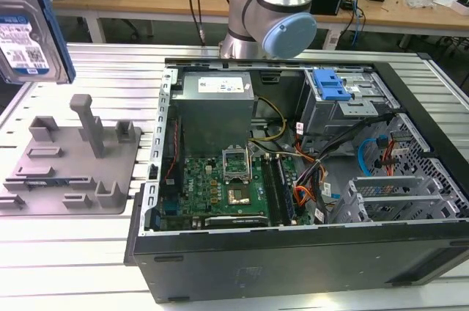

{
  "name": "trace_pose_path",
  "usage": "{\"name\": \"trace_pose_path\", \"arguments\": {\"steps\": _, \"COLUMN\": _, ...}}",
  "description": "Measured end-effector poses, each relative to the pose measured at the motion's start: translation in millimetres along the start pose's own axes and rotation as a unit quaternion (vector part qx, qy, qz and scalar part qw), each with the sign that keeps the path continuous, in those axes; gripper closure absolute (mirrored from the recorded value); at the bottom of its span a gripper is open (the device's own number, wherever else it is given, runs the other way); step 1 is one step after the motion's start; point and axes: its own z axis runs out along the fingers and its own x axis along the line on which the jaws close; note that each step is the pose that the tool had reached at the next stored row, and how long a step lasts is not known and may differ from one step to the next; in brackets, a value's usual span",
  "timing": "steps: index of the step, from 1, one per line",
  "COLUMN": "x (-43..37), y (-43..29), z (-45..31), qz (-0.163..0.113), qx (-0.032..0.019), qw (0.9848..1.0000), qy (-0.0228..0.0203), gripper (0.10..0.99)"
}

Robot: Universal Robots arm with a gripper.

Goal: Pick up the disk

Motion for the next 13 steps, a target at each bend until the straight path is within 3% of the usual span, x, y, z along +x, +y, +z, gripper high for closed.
{"name": "trace_pose_path", "arguments": {"steps": 2, "x": 0.2, "y": 0.2, "z": -10.4, "qz": 0.000, "qx": -0.0001, "qw": 1.0000, "qy": 0.0000, "gripper": 0.722}}
{"name": "trace_pose_path", "arguments": {"steps": 6, "x": 0.9, "y": 0.7, "z": -45.2, "qz": 0.000, "qx": -0.0001, "qw": 1.0000, "qy": 0.0000, "gripper": 0.722}}
{"name": "trace_pose_path", "arguments": {"steps": 13, "x": 0.9, "y": 0.7, "z": -47.1, "qz": 0.000, "qx": 0.0000, "qw": 1.0000, "qy": 0.0000, "gripper": 0.722}}
